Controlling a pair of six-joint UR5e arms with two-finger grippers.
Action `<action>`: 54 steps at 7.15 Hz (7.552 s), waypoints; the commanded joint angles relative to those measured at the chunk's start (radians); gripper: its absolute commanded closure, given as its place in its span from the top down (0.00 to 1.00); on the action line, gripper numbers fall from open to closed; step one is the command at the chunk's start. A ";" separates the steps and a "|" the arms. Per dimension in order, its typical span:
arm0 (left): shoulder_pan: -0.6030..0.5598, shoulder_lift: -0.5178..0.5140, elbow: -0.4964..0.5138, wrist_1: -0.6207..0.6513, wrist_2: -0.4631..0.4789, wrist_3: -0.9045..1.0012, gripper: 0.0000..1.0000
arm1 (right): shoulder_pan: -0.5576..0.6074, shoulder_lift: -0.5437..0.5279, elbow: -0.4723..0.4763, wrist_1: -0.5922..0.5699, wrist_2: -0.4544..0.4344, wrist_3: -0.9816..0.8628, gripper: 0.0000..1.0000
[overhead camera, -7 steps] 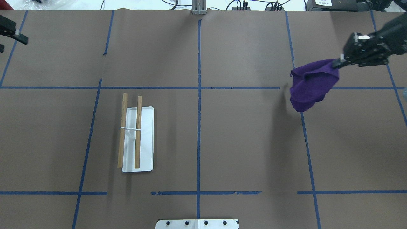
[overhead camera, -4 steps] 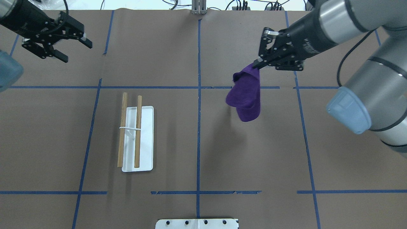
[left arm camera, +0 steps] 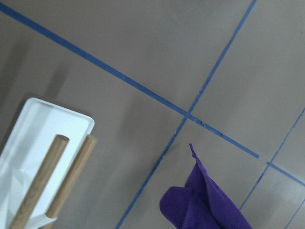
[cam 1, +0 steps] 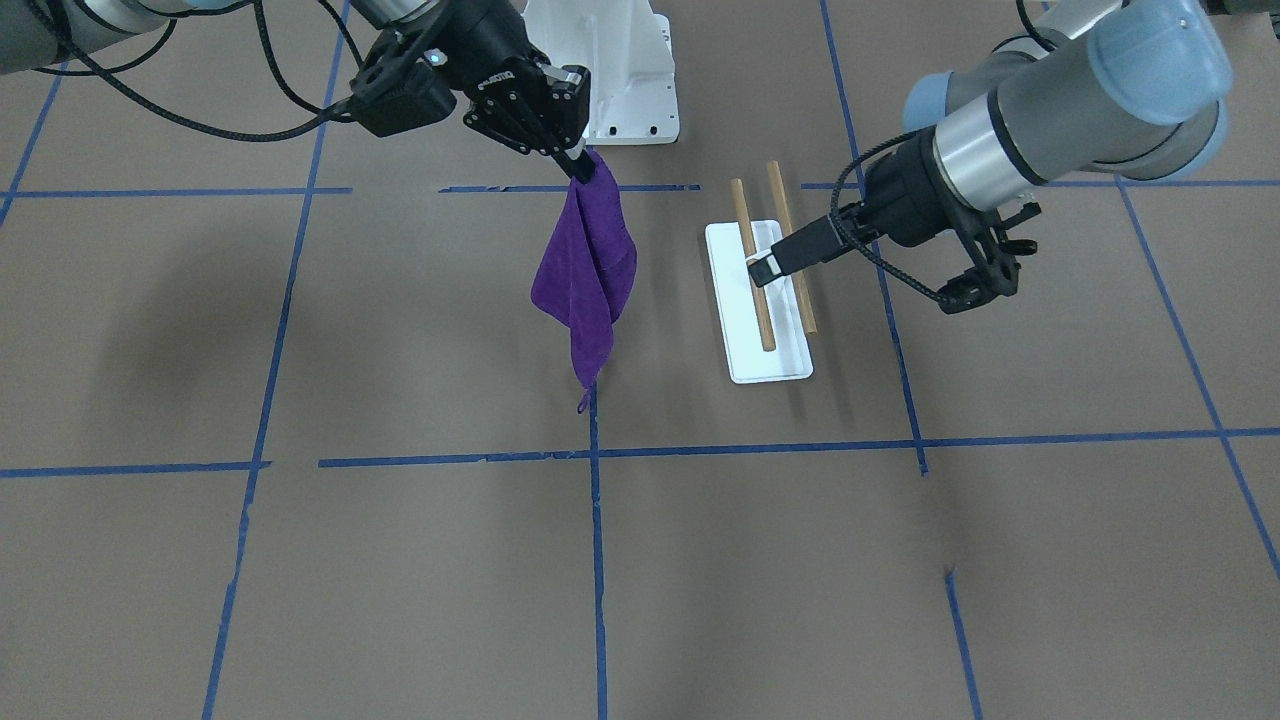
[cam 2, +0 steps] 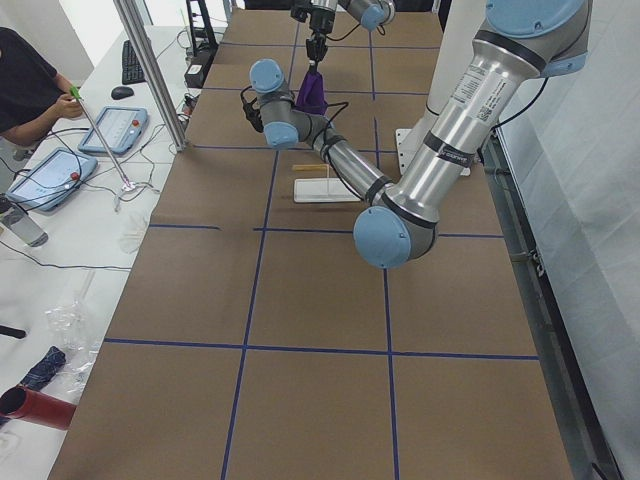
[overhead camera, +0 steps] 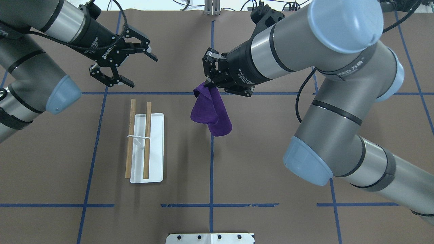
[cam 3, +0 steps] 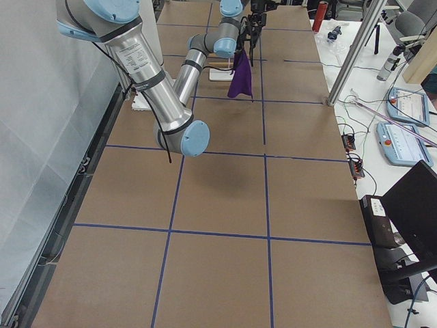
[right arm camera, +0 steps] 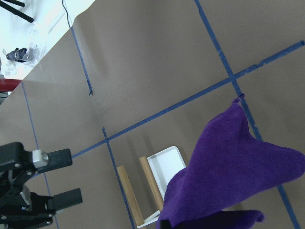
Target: Hang towel on rack
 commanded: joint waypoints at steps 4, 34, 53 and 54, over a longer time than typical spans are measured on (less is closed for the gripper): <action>0.073 -0.088 -0.003 -0.020 0.016 -0.186 0.87 | -0.014 0.056 -0.034 0.001 -0.016 0.003 0.00; -0.065 0.567 -0.244 -0.195 0.059 0.539 0.00 | 0.093 -0.398 0.205 0.016 -0.002 -0.209 1.00; -0.656 0.538 -0.056 0.881 0.210 2.061 1.00 | 0.918 -0.749 -0.464 -0.200 0.383 -2.097 1.00; -0.656 0.541 -0.054 0.865 0.210 2.061 1.00 | 0.918 -0.749 -0.447 -0.201 0.383 -2.097 1.00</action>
